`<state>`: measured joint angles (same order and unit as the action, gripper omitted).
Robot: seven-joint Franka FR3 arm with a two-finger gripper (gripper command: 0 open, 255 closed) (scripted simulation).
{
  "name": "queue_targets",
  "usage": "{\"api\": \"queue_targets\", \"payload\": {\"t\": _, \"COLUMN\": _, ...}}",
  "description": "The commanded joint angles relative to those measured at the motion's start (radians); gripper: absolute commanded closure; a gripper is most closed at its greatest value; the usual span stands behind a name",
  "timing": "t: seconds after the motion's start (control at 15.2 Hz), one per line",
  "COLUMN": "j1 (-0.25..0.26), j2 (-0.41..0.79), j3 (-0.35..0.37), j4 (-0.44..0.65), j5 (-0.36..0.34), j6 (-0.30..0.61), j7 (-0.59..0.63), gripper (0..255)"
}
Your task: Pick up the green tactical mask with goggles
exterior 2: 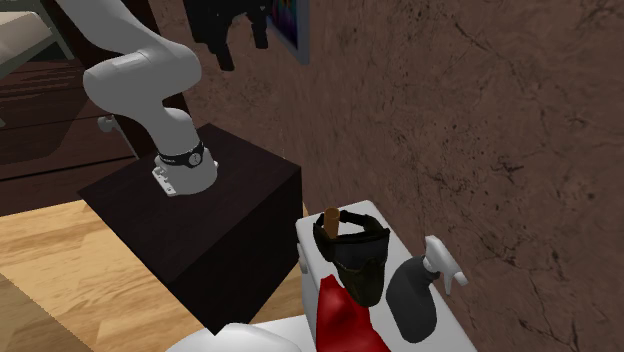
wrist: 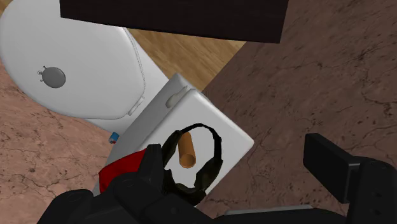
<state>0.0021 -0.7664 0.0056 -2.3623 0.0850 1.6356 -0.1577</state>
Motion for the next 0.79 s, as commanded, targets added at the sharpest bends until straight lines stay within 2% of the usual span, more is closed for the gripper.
{"api": "queue_targets", "payload": {"t": 0.0, "j1": 0.000, "j2": 0.000, "j3": 0.000, "j4": 0.000, "j5": 0.000, "j6": 0.000, "j7": 0.000, "gripper": 0}}
{"api": "queue_targets", "payload": {"t": 0.33, "j1": -0.006, "j2": 0.073, "j3": 0.059, "j4": -0.101, "j5": -0.044, "j6": 0.215, "j7": 0.023, "gripper": 0}}
{"api": "queue_targets", "payload": {"t": 0.73, "j1": -0.031, "j2": 0.221, "j3": 0.129, "j4": -0.170, "j5": -0.125, "j6": 0.476, "j7": 0.080, "gripper": 0}}
